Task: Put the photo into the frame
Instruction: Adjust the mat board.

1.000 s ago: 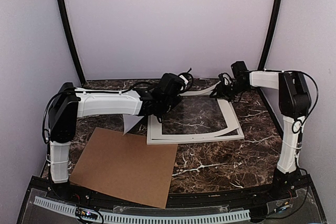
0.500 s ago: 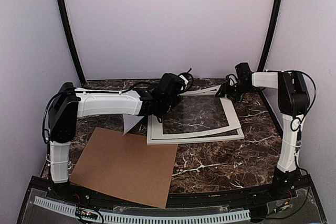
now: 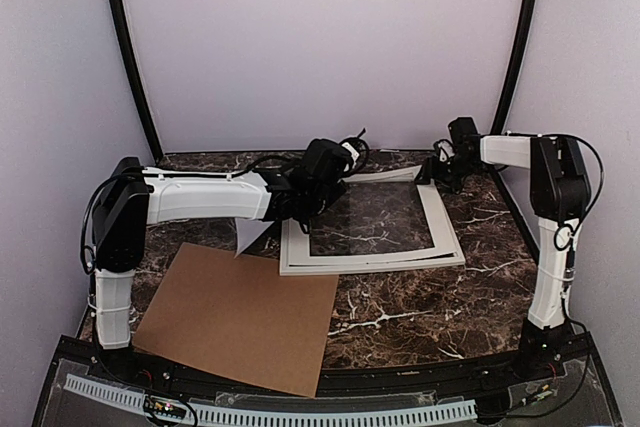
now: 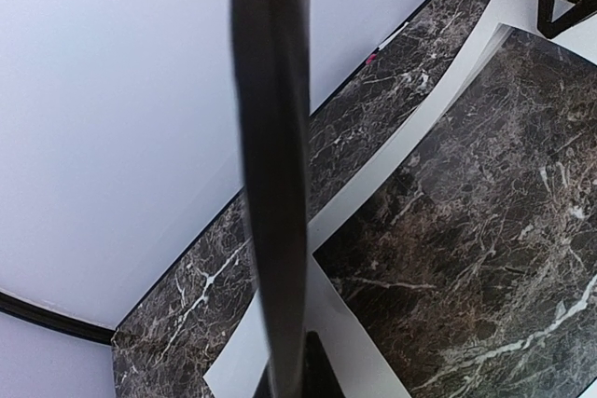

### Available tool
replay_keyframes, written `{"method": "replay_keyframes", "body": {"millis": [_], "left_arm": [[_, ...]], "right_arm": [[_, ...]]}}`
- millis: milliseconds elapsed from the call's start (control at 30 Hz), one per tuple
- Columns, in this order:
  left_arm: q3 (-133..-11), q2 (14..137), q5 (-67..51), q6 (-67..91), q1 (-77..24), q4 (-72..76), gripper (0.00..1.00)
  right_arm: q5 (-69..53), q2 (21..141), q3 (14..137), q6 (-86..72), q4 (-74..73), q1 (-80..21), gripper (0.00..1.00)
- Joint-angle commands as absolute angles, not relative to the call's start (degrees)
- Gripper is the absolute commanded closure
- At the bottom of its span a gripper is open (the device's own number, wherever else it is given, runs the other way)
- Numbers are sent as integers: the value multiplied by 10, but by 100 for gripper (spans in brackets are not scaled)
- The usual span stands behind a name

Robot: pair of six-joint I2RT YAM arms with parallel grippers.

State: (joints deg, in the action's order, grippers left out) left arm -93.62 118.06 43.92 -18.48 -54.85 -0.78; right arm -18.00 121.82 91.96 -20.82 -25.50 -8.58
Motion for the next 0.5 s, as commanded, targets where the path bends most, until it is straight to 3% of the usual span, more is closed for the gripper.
{"method": "replay_keyframes", "body": {"millis": [0, 233, 467], "left_arm": [[-944, 1169, 439, -190, -547, 16, 100], [-943, 1169, 444, -194, -547, 20, 100], [-940, 1167, 443, -193, -547, 23, 100]], "right_arm": [[-185, 1182, 908, -200, -249, -84, 40], [-210, 1162, 885, -201, -259, -87, 41], [-139, 1155, 881, -186, -291, -87, 39]]}}
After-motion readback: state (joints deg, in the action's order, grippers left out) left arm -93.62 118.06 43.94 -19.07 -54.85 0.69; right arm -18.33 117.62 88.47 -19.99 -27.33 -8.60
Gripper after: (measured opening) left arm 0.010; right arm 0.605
